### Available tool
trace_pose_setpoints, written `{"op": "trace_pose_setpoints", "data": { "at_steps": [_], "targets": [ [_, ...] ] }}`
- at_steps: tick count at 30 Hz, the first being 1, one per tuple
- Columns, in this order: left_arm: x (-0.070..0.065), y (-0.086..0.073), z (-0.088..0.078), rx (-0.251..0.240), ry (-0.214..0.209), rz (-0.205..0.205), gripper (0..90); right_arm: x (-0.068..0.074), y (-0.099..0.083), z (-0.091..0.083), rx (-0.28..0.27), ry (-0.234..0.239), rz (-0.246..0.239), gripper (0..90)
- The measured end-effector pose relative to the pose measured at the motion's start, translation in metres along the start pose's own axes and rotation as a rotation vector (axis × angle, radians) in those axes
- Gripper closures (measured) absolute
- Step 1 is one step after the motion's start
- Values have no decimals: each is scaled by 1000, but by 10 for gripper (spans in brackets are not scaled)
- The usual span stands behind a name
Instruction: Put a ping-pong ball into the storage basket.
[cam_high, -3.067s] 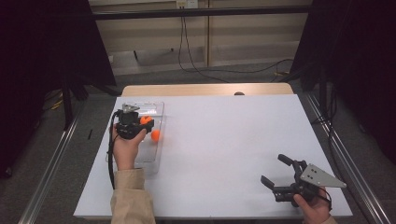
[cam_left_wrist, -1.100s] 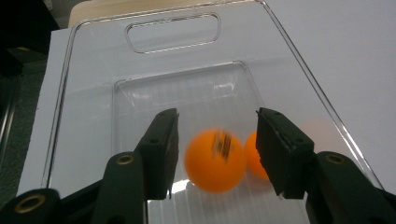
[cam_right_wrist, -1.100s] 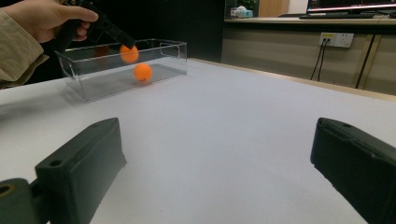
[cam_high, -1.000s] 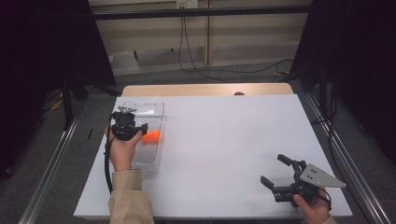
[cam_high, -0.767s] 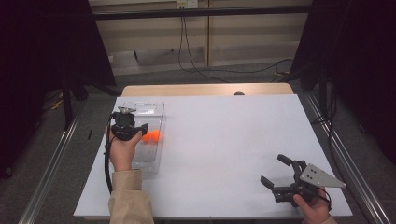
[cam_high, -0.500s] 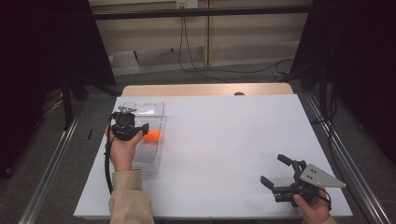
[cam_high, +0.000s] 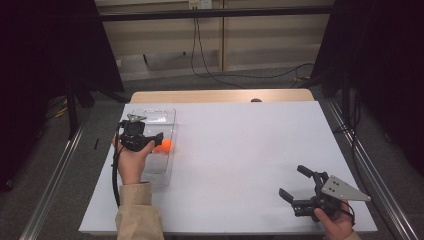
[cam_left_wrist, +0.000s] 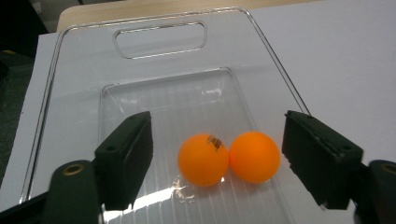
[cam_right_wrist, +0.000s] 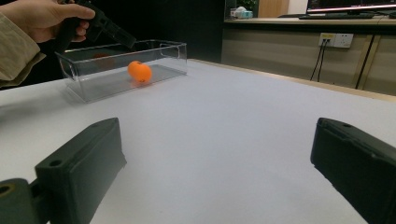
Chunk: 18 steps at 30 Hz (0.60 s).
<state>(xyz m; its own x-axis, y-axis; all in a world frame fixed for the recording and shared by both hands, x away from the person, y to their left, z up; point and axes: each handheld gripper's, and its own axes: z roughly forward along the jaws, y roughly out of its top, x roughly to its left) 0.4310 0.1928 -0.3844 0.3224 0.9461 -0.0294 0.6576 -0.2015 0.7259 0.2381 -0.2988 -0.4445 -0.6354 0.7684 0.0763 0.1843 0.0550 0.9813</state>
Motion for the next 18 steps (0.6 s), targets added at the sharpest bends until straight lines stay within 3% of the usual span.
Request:
{"op": "trace_pose_setpoints", "data": {
  "at_steps": [10, 18],
  "targets": [
    [-1, -3, -6, -50, -56, -25, 152, 1, 1, 1, -3, 2, 1, 20],
    [-7, -3, -14, -87, -90, -14, 100, 0, 1, 0, -7, -3, 6, 20]
  ]
}}
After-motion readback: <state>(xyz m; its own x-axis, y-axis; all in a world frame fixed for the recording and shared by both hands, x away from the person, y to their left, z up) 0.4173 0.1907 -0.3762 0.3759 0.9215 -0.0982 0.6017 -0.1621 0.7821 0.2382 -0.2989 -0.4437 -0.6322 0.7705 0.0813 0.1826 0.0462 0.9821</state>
